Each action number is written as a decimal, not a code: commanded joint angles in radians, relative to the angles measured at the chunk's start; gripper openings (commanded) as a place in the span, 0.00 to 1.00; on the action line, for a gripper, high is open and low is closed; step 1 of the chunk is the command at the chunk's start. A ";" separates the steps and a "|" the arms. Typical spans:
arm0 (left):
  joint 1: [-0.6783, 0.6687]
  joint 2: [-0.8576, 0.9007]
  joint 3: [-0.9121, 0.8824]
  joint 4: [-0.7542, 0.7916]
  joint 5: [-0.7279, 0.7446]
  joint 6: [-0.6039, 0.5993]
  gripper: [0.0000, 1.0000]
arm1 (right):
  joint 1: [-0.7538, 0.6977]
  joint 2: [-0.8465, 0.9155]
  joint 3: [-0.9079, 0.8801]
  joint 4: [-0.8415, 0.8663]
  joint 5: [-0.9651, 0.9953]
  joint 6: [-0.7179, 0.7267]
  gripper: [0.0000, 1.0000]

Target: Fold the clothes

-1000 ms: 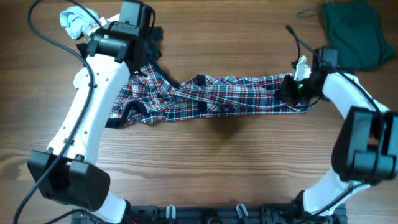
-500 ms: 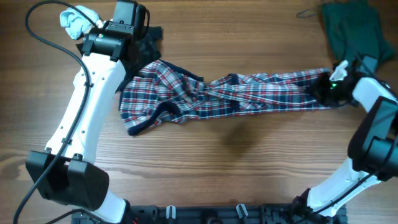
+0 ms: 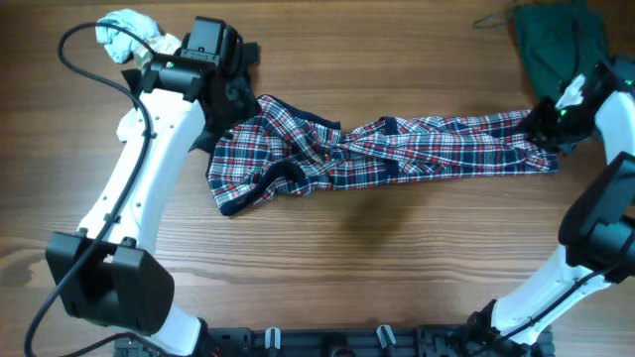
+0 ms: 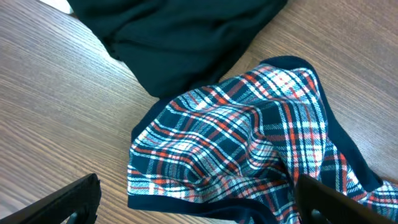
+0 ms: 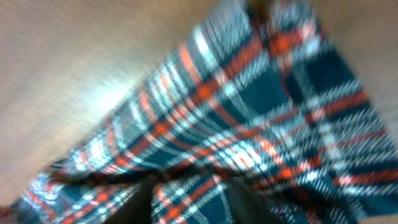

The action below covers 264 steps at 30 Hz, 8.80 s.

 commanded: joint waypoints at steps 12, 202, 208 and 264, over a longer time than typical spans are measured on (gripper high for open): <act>0.002 0.009 -0.012 -0.003 0.046 0.005 1.00 | -0.092 0.099 0.015 0.097 0.003 -0.377 0.99; -0.014 -0.441 -0.397 0.740 0.198 0.024 1.00 | 0.373 -0.211 -0.087 -0.103 -0.295 -0.262 0.04; -0.014 -0.411 -0.397 0.712 0.198 0.024 1.00 | 0.340 -0.175 -0.090 -0.117 -0.138 -0.295 0.09; -0.016 -0.351 -0.397 0.670 0.164 0.026 1.00 | 0.080 -0.134 0.154 0.816 0.323 1.026 0.04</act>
